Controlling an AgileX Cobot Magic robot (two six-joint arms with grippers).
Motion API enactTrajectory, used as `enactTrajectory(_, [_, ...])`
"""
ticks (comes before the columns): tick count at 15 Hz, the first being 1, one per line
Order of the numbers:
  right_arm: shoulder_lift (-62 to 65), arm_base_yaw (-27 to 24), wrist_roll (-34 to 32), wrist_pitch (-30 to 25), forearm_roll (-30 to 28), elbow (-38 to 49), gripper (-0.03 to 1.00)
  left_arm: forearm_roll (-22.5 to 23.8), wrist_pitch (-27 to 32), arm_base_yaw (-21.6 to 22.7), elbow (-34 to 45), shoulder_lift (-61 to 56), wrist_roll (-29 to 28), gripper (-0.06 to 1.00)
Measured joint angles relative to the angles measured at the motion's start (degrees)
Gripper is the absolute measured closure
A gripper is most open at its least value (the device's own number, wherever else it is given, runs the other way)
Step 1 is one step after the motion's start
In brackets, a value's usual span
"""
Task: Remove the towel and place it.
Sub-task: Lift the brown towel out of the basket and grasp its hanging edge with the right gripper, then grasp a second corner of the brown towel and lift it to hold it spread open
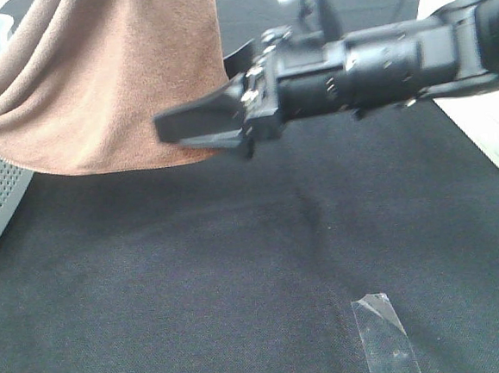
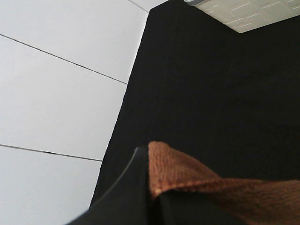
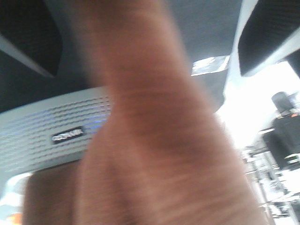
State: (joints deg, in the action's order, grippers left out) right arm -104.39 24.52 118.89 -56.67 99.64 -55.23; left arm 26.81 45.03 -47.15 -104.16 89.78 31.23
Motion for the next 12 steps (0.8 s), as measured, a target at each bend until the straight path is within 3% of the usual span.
enactTrajectory(3, [-0.8, 0.34, 0.0, 0.74, -0.34, -0.06, 0.26, 0.29, 0.46, 0.0, 0.0, 0.0, 0.0, 0.94])
enactTrajectory(7, [-0.8, 0.34, -1.49, 3.04, -0.29, -0.06, 0.74, 4.3, 7.91, -0.17, 0.0, 0.0, -0.46, 0.94])
enactTrajectory(9, [-0.8, 0.34, -1.66, 2.86, -0.29, -0.06, 0.96, 4.53, 8.31, -0.17, 0.0, 0.0, -0.46, 0.94])
enactTrajectory(12, [-0.8, 0.34, -4.3, 2.46, -2.35, -0.06, 0.97, 4.53, 9.17, -0.17, 0.0, 0.0, -1.32, 0.94])
